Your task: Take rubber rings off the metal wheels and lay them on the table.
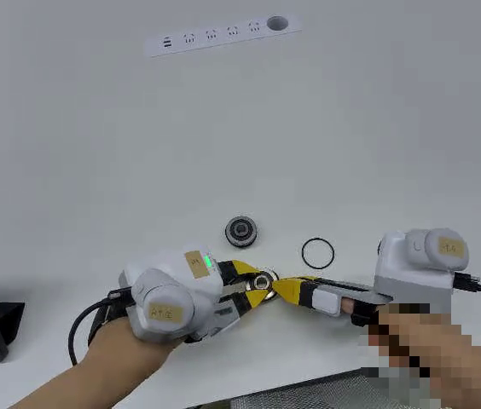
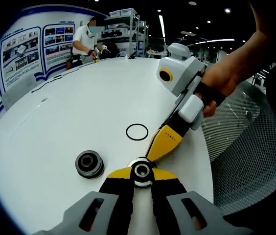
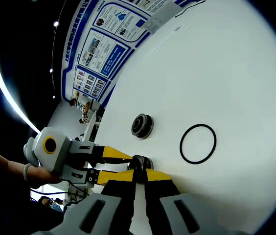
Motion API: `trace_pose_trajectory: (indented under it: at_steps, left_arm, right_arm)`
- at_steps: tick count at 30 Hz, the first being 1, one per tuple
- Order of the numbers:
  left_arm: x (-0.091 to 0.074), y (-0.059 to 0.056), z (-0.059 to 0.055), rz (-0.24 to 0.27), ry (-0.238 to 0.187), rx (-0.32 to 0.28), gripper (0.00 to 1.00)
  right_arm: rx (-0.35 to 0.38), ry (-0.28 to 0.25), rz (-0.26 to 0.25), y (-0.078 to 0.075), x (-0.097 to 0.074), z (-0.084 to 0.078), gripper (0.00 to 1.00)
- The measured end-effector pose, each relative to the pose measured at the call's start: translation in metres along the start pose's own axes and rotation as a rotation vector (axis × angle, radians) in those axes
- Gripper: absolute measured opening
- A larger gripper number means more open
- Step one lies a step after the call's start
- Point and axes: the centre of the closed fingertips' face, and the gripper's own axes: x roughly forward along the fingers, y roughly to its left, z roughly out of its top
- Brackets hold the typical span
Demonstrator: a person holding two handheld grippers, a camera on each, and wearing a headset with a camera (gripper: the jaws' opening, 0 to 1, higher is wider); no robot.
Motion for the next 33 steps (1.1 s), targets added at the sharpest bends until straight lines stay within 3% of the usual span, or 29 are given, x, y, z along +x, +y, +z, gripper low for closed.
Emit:
trace_pose_trajectory:
  at_steps: [8, 13, 33]
  left_arm:
    - [0.0003, 0.0003, -0.0003, -0.001, -0.001, -0.004, 0.14]
    - [0.0000, 0.0004, -0.0004, -0.003, -0.002, -0.006, 0.14]
    - [-0.0002, 0.0004, -0.0002, -0.001, -0.003, -0.008, 0.13]
  right_arm:
    - [-0.011, -0.010, -0.011, -0.0023, -0.0009, 0.0012, 0.03]
    - [-0.067, -0.017, -0.020, -0.0001, -0.0005, 0.0020, 0.02]
    - [-0.072, -0.012, -0.003, 0.0067, 0.0007, 0.0029, 0.02]
